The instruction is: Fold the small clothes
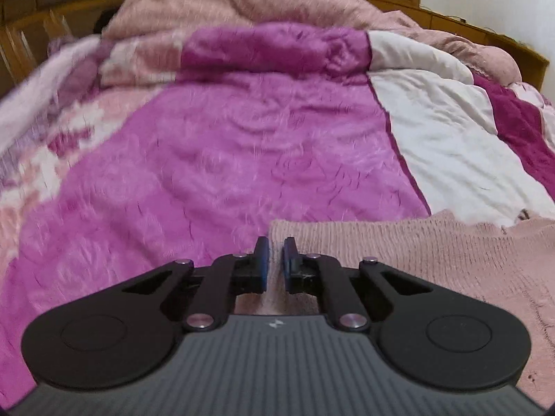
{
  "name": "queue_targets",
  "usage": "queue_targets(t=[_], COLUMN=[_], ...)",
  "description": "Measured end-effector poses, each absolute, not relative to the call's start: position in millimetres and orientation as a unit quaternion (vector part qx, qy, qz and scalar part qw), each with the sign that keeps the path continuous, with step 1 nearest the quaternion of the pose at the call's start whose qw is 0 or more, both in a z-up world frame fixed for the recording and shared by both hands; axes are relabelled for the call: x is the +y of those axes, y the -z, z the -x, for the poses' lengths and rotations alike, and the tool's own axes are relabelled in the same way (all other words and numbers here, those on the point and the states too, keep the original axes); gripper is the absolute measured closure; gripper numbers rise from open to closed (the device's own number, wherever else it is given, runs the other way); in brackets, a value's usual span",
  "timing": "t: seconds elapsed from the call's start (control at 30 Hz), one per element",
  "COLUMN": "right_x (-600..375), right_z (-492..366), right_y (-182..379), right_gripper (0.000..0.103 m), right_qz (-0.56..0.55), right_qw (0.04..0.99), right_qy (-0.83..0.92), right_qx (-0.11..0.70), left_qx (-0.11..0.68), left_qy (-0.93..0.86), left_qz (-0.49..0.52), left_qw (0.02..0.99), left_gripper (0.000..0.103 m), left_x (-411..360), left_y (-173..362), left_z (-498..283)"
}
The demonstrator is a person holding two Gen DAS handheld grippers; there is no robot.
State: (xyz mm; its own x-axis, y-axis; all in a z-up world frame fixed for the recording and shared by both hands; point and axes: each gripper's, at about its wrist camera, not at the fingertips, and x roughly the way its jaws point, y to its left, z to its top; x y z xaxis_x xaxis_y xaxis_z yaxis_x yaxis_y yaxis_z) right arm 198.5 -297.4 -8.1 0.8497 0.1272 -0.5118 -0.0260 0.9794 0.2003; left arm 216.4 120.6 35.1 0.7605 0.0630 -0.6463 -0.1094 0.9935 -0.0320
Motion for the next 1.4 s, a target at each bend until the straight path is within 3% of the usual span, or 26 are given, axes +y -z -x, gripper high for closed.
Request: queue_targets(t=[0.27,0.5,0.67,0.73,0.77,0.8,0.83,0.9,0.93,0.97,1.13,1.27,1.4], right_x=[-282,-271,-289,-292,-292,-292,-292,-294,-294,-294,-295,-307,-310], right_z=[-173,-197,-208,-212,-215,-218,-221,-225,-224,-223,-216,-233,-228], right_y=[-24,-5,-9,-14,-14,-13,-11,-5,-4,-3,-9,4,0], right_gripper=[0.083,0.084,0.086,0.078,0.071,0.056,0.054,0.057,0.078,0.091,0.093,0.093,0.089], right_qz=[-0.027,-0.011,-0.087,-0.085,-0.075,-0.067,-0.061,-0.062,-0.063,-0.064,-0.052,-0.065,-0.087], right_qw=[0.983,0.966,0.962,0.965,0.965,0.964,0.961,0.958,0.957,0.958,0.972,0.96,0.96], right_qy=[0.009,-0.055,-0.042,-0.028,-0.023,-0.024,-0.035,-0.055,-0.064,-0.071,-0.038,0.005,0.011], right_qx=[0.182,0.252,0.255,0.247,0.25,0.256,0.266,0.274,0.275,0.271,0.226,0.272,0.267], left_qx=[0.358,0.363,0.368,0.372,0.376,0.381,0.385,0.386,0.384,0.383,0.383,0.383,0.382], left_qy=[-0.037,-0.017,0.004,0.007,0.006,0.002,-0.002,-0.005,-0.005,-0.004,-0.001,-0.004,-0.007], left_qz=[0.072,0.08,0.083,0.083,0.085,0.088,0.093,0.11,0.115,0.117,0.105,0.098,0.087], left_qw=[0.93,0.928,0.926,0.924,0.923,0.92,0.918,0.916,0.916,0.916,0.918,0.919,0.92], left_gripper=[0.092,0.092,0.092,0.092,0.092,0.092,0.092,0.092,0.092,0.092,0.092,0.091,0.087], left_x=[131,123,111,109,108,108,110,114,116,117,116,113,110], left_y=[-54,-74,-73,-67,-63,-58,-54,-47,-46,-45,-45,-42,-42], left_z=[-195,-158,-139,-137,-136,-138,-139,-139,-138,-137,-139,-140,-140])
